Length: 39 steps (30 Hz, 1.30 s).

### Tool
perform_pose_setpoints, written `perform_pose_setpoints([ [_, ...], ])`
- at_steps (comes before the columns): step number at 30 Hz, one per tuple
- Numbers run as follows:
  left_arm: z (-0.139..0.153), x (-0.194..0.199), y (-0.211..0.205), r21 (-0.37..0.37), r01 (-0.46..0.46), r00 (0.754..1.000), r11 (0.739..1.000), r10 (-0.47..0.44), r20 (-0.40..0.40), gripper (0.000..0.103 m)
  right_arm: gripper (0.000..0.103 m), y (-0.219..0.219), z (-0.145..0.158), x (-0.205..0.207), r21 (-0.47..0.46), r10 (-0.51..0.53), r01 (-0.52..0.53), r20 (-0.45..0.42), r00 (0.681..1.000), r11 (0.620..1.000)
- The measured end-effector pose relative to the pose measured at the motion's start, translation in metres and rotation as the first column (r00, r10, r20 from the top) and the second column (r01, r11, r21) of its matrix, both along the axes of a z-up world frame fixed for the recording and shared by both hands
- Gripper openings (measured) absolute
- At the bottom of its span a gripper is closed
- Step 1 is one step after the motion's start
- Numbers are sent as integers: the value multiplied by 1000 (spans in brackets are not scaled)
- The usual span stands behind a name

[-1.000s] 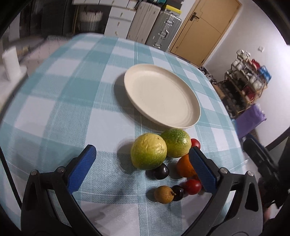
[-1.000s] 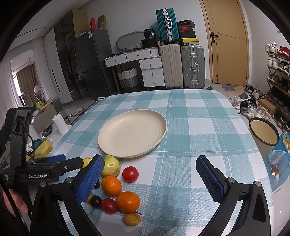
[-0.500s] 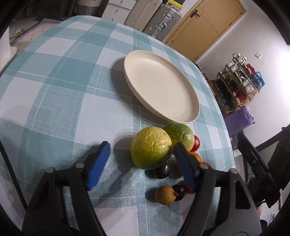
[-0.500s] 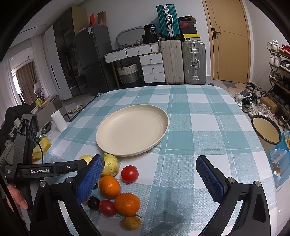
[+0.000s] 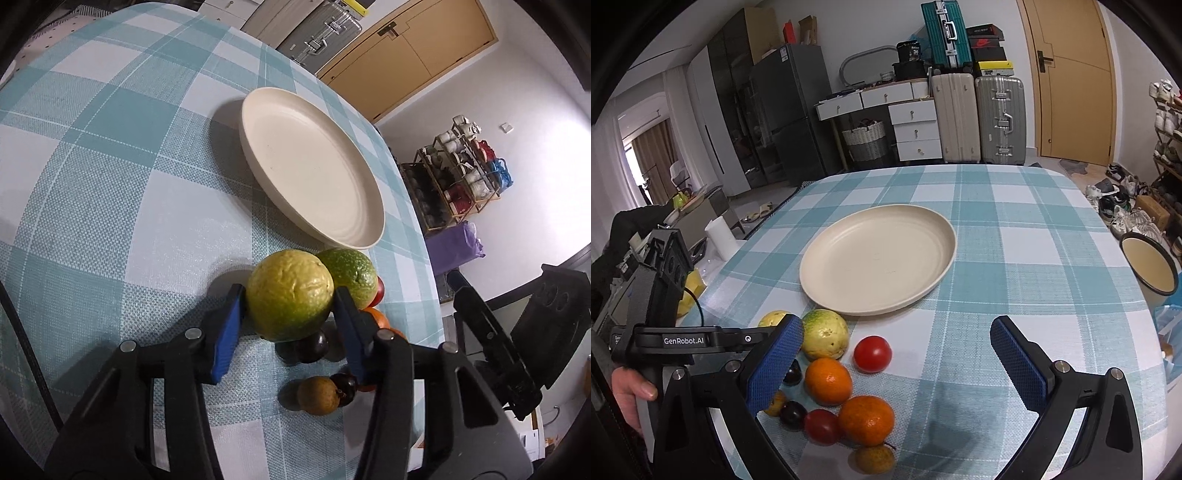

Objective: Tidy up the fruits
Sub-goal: 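Close the left gripper around the large yellow lemon, then close the right gripper around the green lime beside the lemon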

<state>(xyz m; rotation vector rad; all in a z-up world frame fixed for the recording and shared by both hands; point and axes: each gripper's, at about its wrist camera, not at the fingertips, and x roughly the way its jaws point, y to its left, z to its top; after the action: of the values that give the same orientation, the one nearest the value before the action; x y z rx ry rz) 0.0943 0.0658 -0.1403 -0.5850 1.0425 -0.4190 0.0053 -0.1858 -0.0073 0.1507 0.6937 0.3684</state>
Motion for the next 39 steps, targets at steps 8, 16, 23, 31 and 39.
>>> perform_pose_setpoints([
  [8,-5,11,9,-23,2,1000,1000,-2,-3,45,103,17,-7,7,-35,70,-72,-53,996,997],
  [16,2,10,25,-32,-11,1000,999,11,18,45,103,42,-13,18,-69,148,-155,-99,984,986],
  [23,5,-1,39,-40,-25,999,999,26,22,45,102,62,-22,30,-65,202,-214,-162,966,975],
  [31,5,-6,47,-34,-28,999,999,29,28,45,85,82,-33,37,-117,225,-255,-219,949,960],
  [39,5,-9,48,-27,-25,999,999,26,30,45,71,95,-42,39,-202,215,-267,-247,945,942],
])
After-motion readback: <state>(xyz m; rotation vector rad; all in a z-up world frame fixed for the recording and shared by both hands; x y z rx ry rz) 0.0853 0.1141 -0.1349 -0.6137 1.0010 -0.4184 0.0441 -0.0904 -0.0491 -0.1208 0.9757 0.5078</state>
